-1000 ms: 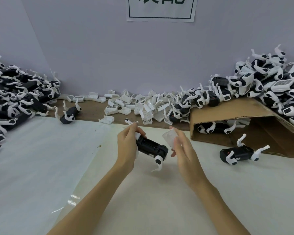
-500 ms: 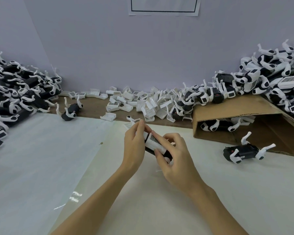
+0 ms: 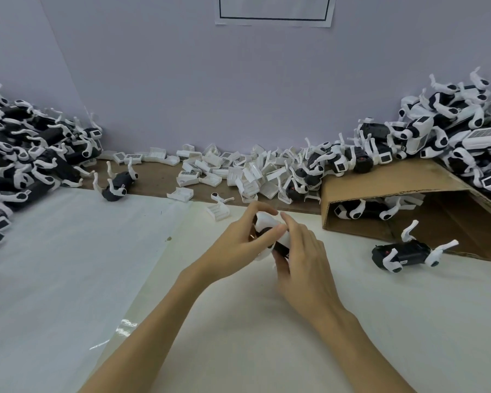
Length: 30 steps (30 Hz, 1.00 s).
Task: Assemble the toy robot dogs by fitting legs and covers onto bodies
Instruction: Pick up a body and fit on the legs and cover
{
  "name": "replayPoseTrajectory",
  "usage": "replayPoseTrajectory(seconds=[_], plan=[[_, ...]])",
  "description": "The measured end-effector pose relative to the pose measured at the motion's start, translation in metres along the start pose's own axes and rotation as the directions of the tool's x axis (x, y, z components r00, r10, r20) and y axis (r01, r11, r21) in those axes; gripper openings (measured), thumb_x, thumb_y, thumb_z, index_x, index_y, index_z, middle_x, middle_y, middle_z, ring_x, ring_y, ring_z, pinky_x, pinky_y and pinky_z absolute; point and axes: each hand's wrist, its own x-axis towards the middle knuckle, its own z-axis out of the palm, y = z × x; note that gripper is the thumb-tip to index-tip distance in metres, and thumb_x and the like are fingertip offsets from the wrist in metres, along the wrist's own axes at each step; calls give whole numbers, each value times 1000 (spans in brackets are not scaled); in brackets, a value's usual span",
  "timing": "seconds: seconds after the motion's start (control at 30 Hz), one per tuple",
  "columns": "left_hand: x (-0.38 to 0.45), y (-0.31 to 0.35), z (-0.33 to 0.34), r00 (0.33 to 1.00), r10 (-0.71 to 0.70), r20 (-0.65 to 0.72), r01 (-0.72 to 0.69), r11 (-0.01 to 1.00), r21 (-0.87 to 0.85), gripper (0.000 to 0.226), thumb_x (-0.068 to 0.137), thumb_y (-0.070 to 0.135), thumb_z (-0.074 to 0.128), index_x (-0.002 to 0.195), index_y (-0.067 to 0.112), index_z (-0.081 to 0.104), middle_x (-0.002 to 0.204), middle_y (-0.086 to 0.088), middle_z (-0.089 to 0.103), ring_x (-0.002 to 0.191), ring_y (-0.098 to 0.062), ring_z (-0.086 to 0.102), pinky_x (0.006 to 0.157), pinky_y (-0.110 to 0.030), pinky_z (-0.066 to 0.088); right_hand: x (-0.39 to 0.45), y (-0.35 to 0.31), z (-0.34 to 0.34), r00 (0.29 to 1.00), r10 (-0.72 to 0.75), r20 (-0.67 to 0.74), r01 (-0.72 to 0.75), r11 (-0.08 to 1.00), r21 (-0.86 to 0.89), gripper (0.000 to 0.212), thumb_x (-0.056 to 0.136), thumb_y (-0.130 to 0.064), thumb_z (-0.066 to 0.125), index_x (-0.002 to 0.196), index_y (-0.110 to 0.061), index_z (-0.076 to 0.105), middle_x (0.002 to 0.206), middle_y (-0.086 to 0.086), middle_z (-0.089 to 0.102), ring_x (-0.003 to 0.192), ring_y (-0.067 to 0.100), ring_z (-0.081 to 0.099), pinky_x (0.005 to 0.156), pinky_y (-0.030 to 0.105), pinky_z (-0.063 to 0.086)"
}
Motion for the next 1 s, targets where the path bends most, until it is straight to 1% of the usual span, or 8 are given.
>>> replayPoseTrajectory(seconds=[0.07,0.27,0.4,0.5,0.63,0.7,0.87,1.0], plan=[[1,0,3,999,25,-24,-24,1000,11,42,90,71,60,123,46,53,95,11,70,86,-15,69,73,-24,54,0,1,-2,1000,2,9,-2,1000,18,60,100,-18,63,156,-9,41,129,4,60,113,27,60,93,41,49],[-1,-5,-3,992,124,33,-127,986,111,45,92,57,75,125,34,54,102,13,71,85,-13,69,80,-38,60,-1,4,-4,998,54,29,-55,997,46,59,97,-14,70,152,-8,48,132,3,68,112,27,62,96,35,43],[-1,-8,-5,989,140,39,-144,981,132,45,93,53,77,127,33,56,105,10,72,88,-17,71,82,-48,60,0,-2,-5,998,67,-11,-66,992,111,65,95,-17,74,154,-12,46,139,1,62,127,19,54,102,34,44],[-1,-8,-2,986,157,56,-164,976,142,46,92,55,77,127,34,56,104,10,72,86,-19,72,80,-49,61,0,-5,-5,996,75,-40,-70,991,117,65,93,-13,75,153,-12,49,128,1,67,116,14,54,94,33,47],[1,-10,-1,982,180,55,-186,970,157,47,94,54,76,131,37,52,102,11,70,83,-17,69,79,-45,60,1,-4,-5,995,91,-29,-88,993,76,62,95,-10,72,153,-9,49,123,3,72,108,31,65,88,37,49],[1,-11,-1,979,192,63,-201,965,170,47,95,57,74,131,37,51,103,10,70,84,-20,70,79,-48,60,0,-4,-4,996,82,-47,-79,995,62,68,93,-9,75,154,-9,48,123,1,73,106,31,67,83,34,48],[2,-14,-5,985,166,39,-170,966,196,45,94,65,69,125,36,52,106,9,72,90,-23,72,83,-52,59,1,2,-5,989,146,-21,-143,983,113,75,94,-24,77,158,-11,40,137,6,65,122,27,57,95,40,50],[4,-16,-7,988,150,26,-152,965,215,35,94,65,66,114,42,50,98,13,69,85,-19,70,76,-45,59,4,7,-7,981,183,57,-187,979,84,61,99,-37,68,151,-10,49,120,5,73,103,37,66,82,42,52]])
